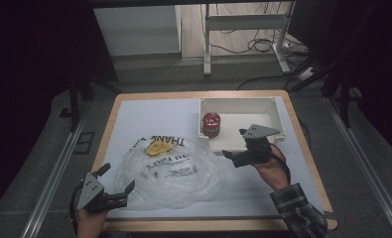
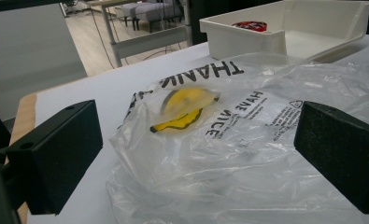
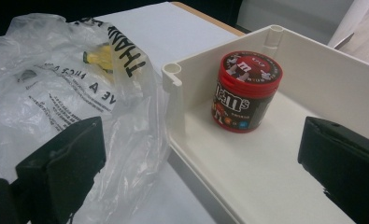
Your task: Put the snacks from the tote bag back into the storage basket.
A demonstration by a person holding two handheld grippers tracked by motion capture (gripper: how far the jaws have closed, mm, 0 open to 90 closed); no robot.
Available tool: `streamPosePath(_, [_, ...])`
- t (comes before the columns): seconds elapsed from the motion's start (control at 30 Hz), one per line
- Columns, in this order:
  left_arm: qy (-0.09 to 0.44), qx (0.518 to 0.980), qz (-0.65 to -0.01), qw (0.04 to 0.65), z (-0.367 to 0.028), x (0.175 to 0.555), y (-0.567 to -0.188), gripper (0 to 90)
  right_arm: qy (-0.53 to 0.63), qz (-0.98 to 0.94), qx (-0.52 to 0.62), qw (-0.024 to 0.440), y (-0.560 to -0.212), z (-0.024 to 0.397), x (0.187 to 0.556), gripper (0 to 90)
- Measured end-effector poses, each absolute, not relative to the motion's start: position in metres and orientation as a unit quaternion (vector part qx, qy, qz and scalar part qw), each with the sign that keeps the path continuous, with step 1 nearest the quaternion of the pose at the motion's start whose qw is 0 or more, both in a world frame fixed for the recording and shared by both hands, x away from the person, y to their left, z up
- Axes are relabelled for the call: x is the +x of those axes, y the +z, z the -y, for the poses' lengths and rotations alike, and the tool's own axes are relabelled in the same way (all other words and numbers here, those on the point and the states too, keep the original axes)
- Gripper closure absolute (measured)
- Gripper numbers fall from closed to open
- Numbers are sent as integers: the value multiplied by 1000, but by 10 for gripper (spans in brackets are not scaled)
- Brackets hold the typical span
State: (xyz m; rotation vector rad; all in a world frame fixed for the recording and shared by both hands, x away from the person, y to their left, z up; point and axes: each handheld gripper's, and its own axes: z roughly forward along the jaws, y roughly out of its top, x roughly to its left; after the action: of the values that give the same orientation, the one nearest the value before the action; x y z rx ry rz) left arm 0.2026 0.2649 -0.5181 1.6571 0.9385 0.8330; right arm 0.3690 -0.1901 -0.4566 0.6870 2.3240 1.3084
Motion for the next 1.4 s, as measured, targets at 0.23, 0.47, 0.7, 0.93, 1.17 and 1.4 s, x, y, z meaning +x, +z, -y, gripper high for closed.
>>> streamPosePath(0.23, [345, 687, -389, 507, -265, 203, -518, 10, 468, -825, 249, 194, -458, 196, 365, 10])
streamPosePath(0.47, [346, 687, -389, 507, -265, 203, -518, 10, 477, -820, 246, 199, -458, 202, 359, 10])
streamPosePath(0.7, [345, 687, -389, 507, -265, 203, -518, 9, 477, -821, 243, 200, -460, 205, 354, 10])
streamPosePath(0.93, [345, 687, -390, 507, -265, 203, -518, 9, 478, -820, 243, 199, -461, 208, 350, 10])
streamPosePath(1.17, [345, 687, -389, 507, -265, 203, -518, 9, 480, -819, 247, 195, -462, 212, 345, 9])
streamPosePath(1.4, [346, 687, -387, 508, -265, 202, -518, 9, 486, -815, 252, 191, -462, 218, 342, 9])
